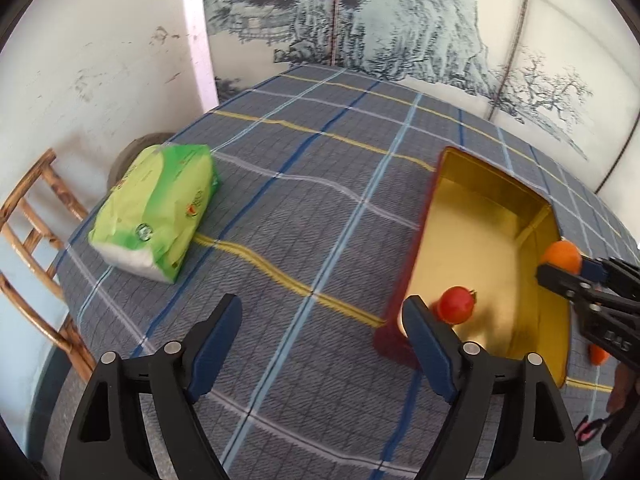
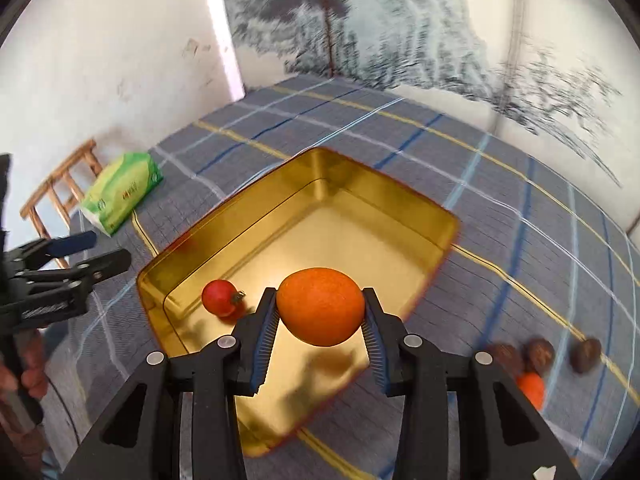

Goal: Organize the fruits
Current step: 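Release the tomato in the tin while the right gripper drops the orange beside it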

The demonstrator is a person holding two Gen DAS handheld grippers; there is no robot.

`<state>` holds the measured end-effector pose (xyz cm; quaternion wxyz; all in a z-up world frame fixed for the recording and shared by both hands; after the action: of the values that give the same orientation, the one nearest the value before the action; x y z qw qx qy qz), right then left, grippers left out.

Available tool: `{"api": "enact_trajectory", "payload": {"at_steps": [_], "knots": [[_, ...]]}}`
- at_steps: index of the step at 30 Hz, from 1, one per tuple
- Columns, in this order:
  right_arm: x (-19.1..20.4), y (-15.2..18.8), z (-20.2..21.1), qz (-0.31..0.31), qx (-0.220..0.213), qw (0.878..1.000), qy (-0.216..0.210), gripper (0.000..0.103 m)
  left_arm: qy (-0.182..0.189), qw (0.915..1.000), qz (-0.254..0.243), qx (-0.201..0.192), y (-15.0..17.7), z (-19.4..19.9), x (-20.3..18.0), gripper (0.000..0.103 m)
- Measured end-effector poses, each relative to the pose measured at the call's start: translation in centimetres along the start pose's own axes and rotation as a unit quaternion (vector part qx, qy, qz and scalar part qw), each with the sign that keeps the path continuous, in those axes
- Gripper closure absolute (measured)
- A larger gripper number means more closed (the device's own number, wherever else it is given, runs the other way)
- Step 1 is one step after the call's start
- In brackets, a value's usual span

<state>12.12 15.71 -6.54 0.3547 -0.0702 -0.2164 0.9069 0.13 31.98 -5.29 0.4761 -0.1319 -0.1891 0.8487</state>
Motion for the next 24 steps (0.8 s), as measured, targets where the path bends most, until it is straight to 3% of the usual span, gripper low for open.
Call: {"api": "enact_trajectory", "payload": {"at_steps": [10, 24], "knots": [[1.7, -0.4, -4.8, 0.024, 0.052, 0.998, 0.019, 0.065, -0.001, 1.0, 0.001, 0.003, 0.1, -0.3, 0.2, 0.018], [2.5, -0.3, -6.0, 0.043, 0.066, 0.997, 0.026, 0.065, -0.006, 0.9999, 0.001, 0.008, 0.0, -0.8, 0.3, 0.017]]}}
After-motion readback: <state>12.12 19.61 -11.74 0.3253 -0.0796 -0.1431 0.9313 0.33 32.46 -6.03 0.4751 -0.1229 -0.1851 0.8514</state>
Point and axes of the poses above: each gripper's, at about its wrist camera, not at the fingertips, and z roughly against the way its jaws point, x to its left, y to its underside, the point moved 8 cm from there along -z, roughly the way its jaws point, and after that the axes turned 10 degrees about x, right-handed, at the moved point
